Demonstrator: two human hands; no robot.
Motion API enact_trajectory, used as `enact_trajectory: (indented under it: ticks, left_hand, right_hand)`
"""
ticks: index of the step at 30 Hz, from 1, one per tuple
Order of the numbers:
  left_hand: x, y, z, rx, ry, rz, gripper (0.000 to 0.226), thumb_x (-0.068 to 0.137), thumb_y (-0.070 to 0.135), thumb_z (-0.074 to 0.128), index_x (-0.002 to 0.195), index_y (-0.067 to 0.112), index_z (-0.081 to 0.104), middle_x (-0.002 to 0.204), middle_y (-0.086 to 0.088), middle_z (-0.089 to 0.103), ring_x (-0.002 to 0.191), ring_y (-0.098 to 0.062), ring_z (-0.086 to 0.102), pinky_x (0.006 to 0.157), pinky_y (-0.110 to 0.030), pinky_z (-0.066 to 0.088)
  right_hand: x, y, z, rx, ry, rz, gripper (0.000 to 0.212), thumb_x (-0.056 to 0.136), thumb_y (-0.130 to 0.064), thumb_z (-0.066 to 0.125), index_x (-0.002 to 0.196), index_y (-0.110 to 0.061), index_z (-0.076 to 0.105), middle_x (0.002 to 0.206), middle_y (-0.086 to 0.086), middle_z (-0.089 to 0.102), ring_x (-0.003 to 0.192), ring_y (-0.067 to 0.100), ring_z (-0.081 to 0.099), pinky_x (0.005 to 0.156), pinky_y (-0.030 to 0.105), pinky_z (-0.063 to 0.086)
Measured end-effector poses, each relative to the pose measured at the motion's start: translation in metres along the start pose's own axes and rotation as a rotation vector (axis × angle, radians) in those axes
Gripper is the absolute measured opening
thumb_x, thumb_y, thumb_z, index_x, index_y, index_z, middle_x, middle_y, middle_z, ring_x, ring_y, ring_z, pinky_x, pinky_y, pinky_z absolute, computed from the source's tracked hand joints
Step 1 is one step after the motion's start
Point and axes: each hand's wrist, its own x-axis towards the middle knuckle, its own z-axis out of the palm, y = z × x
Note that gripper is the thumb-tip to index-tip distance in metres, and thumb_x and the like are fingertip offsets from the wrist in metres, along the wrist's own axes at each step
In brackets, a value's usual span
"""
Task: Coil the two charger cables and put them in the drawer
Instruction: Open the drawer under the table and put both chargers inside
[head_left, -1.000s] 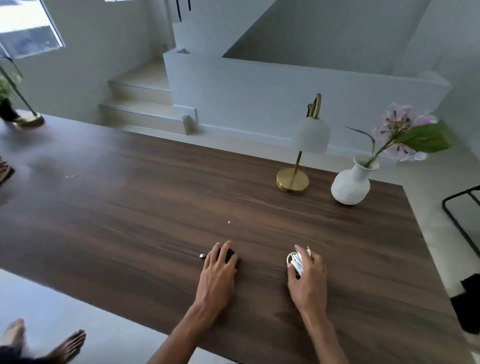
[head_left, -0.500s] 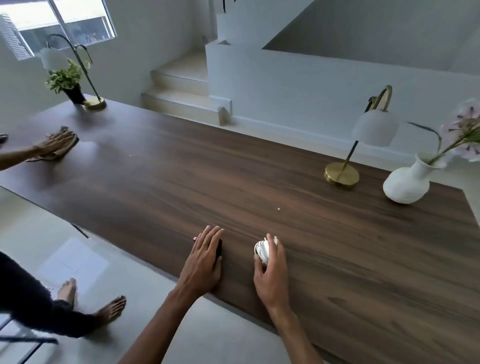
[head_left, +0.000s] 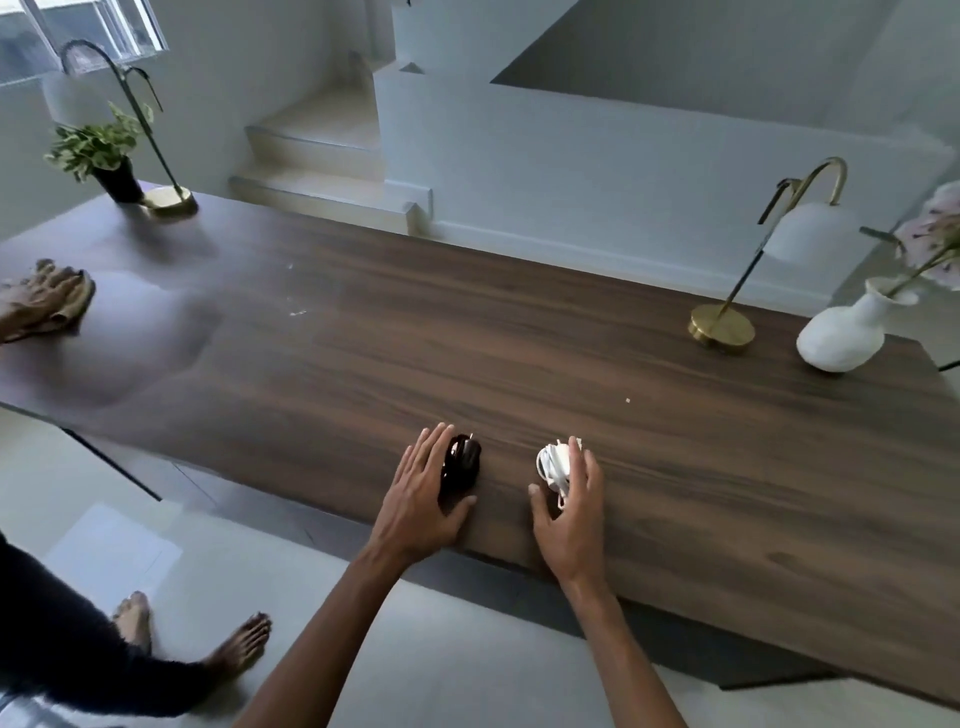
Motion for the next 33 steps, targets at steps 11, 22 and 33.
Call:
enact_trajectory:
  ticks: [11, 22, 33]
  left_hand:
    - [-0.068, -0.012, 0.002, -0.119, 0.091, -0.053, 0.089, 0.089, 0.044, 0.069, 0.158, 0.014, 0.020, 0.167, -0.005, 0.021, 0.155, -0.021, 0.018, 0.122, -0.044, 0.031]
    - [-0.156, -0.042, 0.024, 0.121, -0.081, -0.052, 0.078, 0.100, 0.038, 0.054, 0.160, 0.013, 0.012, 0.169, -0.004, 0.003, 0.157, -0.022, 0.000, 0.126, -0.042, 0.019]
    - [-0.157, -0.146, 0.099, 0.161, -0.320, -0.141, 0.070, 0.106, 0.034, 0.039, 0.159, 0.013, -0.002, 0.168, -0.010, -0.004, 0.156, -0.028, -0.004, 0.128, -0.040, 0.007]
  right_hand:
    - [-0.073, -0.002, 0.001, -0.092, 0.057, 0.041, 0.081, 0.093, -0.023, 0.064, 0.158, -0.017, 0.016, 0.163, 0.013, 0.023, 0.152, 0.026, 0.023, 0.119, 0.041, 0.033]
    - [-0.167, 0.012, 0.040, -0.340, -0.050, -0.052, 0.072, 0.100, -0.039, 0.049, 0.159, -0.018, 0.013, 0.169, 0.005, 0.009, 0.156, 0.022, 0.007, 0.123, 0.038, 0.010]
    - [-0.192, 0.092, 0.141, -0.413, -0.238, 0.056, 0.073, 0.094, -0.062, 0.032, 0.154, -0.020, 0.028, 0.162, 0.010, 0.032, 0.148, 0.033, 0.033, 0.111, 0.050, 0.044]
